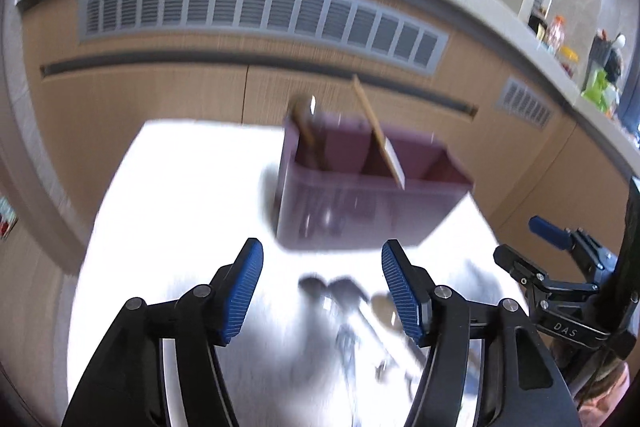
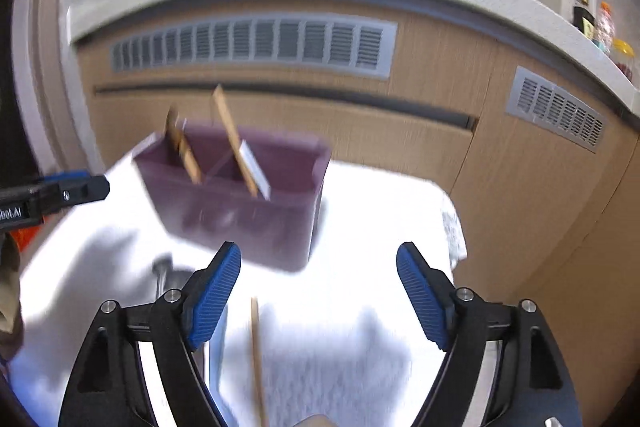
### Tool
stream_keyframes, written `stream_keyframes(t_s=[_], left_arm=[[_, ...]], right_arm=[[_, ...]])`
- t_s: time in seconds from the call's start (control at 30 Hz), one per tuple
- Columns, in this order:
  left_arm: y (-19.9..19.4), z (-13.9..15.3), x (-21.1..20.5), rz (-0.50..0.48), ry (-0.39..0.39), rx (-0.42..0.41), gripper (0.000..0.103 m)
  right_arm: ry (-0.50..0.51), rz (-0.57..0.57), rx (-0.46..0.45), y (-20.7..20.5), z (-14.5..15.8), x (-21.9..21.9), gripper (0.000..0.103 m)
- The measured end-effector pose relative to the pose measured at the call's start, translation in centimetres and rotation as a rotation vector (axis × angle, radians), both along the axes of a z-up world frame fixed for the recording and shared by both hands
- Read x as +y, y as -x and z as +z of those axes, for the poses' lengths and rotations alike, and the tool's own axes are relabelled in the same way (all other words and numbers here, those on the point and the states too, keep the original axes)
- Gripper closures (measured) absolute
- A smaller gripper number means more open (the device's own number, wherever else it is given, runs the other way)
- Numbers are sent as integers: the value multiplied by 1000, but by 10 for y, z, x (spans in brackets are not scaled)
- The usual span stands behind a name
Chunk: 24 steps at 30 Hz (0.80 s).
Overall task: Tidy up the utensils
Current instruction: 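Withdraw both open tools from the caddy toward the remaining utensils, then close the left tool on the white-ball-handled spoon while the right tool grasps a wooden chopstick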
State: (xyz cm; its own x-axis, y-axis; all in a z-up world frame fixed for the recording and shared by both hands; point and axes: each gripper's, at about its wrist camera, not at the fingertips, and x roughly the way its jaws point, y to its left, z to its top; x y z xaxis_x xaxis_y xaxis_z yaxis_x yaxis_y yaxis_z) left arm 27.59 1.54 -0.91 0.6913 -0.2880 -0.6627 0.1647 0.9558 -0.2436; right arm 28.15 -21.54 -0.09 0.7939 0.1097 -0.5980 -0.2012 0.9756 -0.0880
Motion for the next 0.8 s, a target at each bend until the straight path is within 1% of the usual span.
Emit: stream_keyframes(t_s=[0.13, 0.2, 0.3, 0.33, 0.43, 0.53, 0.57, 0.6, 0.63, 0.7, 0.77, 0.8], left_arm=[[22, -21, 2, 4, -23, 66, 36], [33, -31, 2, -1, -25, 96, 35], [42, -40, -4, -19, -31, 119, 35], [44, -42, -6, -26, -33, 122, 35], [53, -49, -23, -91, -56, 121, 35], [60, -56, -45, -176, -93, 128, 35], [65, -59, -51, -196, -92, 130, 36], [67, -61, -56, -208, -81, 134, 40], [68, -62, -61, -221, -68, 138, 54], [65, -62, -69, -221, -58, 149, 70], [61, -60, -72, -214, -61, 147, 70], [59, -60, -75, -212, -77, 148, 70]], right_arm=[[71, 31, 69, 22, -22, 12, 19], [99, 43, 78, 32, -30, 15, 18], [118, 52, 82, 46, -38, 17, 11], [122, 42, 79, 50, -39, 16, 11], [126, 20, 78, 60, -43, 12, 4], [138, -8, 73, 69, -48, 5, 2], [142, -16, 72, 72, -50, 1, 2], [139, -27, 72, 75, -52, -2, 2], [132, -37, 71, 77, -53, -6, 2], [118, -55, 59, 82, -55, -13, 2], [117, -79, 40, 85, -56, -19, 2], [113, -84, 35, 86, -57, -21, 2]])
